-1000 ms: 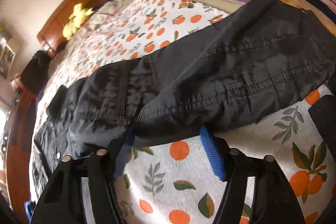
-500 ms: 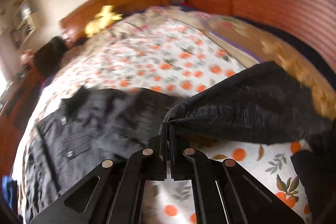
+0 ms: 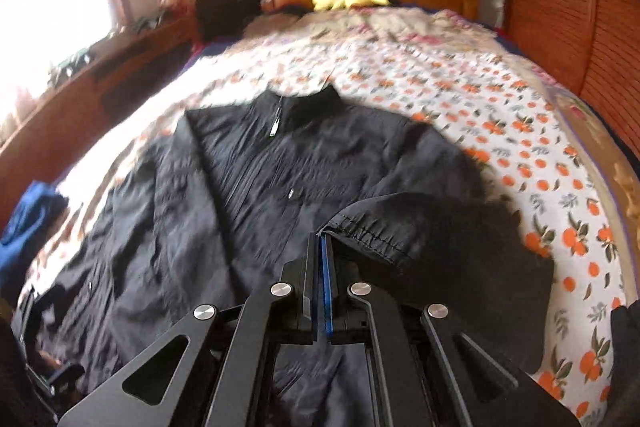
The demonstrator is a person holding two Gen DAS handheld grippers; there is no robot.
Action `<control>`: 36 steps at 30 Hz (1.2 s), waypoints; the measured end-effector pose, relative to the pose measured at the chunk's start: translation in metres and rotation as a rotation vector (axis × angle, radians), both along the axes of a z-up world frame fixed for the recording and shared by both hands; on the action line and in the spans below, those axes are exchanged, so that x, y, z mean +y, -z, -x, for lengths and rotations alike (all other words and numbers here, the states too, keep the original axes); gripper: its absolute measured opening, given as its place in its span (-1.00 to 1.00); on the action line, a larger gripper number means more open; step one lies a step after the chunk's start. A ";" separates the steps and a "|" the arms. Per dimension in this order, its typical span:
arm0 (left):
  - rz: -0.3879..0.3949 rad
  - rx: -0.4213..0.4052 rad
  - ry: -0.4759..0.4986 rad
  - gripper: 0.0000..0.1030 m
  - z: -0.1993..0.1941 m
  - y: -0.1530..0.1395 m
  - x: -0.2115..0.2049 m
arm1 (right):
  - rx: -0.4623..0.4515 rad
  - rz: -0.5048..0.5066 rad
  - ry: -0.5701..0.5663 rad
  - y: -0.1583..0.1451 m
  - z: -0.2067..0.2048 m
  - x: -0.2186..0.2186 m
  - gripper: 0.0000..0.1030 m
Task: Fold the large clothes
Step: 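Fold the held sleeve across the jacket body with the right tool, release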
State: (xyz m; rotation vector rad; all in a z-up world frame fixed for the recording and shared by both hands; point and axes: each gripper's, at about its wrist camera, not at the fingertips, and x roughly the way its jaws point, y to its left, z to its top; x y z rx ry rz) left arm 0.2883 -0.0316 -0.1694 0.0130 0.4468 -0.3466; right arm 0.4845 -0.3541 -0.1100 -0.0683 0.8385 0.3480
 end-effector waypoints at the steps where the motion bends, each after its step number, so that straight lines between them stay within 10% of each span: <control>1: 0.000 0.000 0.000 0.95 0.000 0.000 0.000 | 0.003 0.008 -0.009 0.001 0.003 0.002 -0.96; 4: -0.001 0.001 0.000 0.95 0.000 0.000 0.000 | -0.009 0.042 -0.034 0.000 0.024 0.004 -0.71; 6: -0.003 0.002 0.001 0.95 0.000 0.000 -0.001 | -0.035 0.048 -0.038 -0.007 0.038 0.001 -0.01; 11: 0.002 -0.001 0.003 0.95 0.001 -0.002 0.000 | -0.098 0.095 -0.021 -0.015 0.061 -0.015 0.42; 28: -0.016 0.011 0.058 0.95 0.039 -0.026 0.014 | 0.066 0.299 0.158 0.067 0.023 -0.092 0.43; 36: -0.047 0.021 0.054 0.95 0.046 -0.024 0.017 | 0.120 0.330 0.206 0.088 -0.001 -0.111 -0.02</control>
